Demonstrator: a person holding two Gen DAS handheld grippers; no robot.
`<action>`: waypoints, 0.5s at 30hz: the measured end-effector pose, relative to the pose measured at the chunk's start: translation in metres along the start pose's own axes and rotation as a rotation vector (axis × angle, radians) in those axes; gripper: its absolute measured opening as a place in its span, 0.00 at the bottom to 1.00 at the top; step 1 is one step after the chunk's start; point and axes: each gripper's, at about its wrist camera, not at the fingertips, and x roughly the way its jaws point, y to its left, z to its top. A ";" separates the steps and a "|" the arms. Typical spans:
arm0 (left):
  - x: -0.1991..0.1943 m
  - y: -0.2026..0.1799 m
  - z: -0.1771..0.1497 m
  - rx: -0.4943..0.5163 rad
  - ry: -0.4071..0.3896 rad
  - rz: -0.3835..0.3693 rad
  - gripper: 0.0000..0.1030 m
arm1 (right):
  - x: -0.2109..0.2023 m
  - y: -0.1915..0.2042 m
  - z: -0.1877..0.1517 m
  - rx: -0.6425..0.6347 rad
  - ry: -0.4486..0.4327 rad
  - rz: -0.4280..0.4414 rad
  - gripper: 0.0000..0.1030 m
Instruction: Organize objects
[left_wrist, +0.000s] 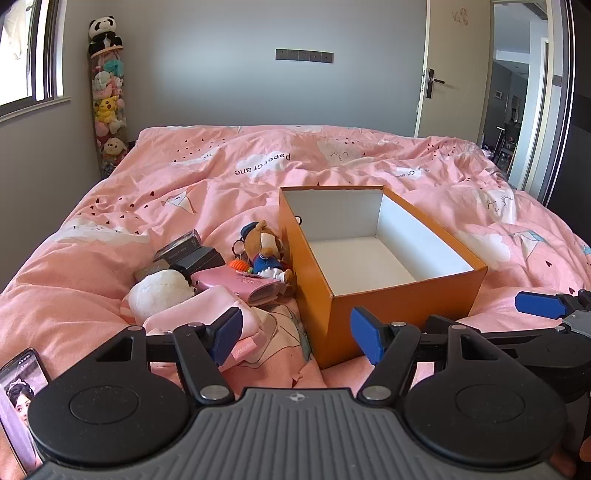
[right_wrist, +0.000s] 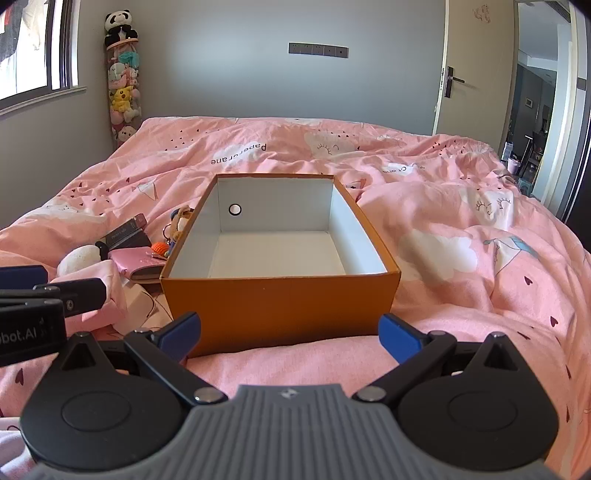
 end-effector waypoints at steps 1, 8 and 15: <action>0.001 -0.001 0.000 0.001 0.003 0.001 0.77 | 0.000 0.000 0.000 0.001 0.002 0.000 0.99; 0.002 -0.003 0.000 0.016 0.009 -0.002 0.77 | 0.004 -0.001 -0.004 0.017 0.015 -0.001 0.99; 0.003 -0.006 -0.001 0.021 0.014 -0.002 0.77 | 0.004 -0.003 -0.005 0.024 0.020 -0.002 0.99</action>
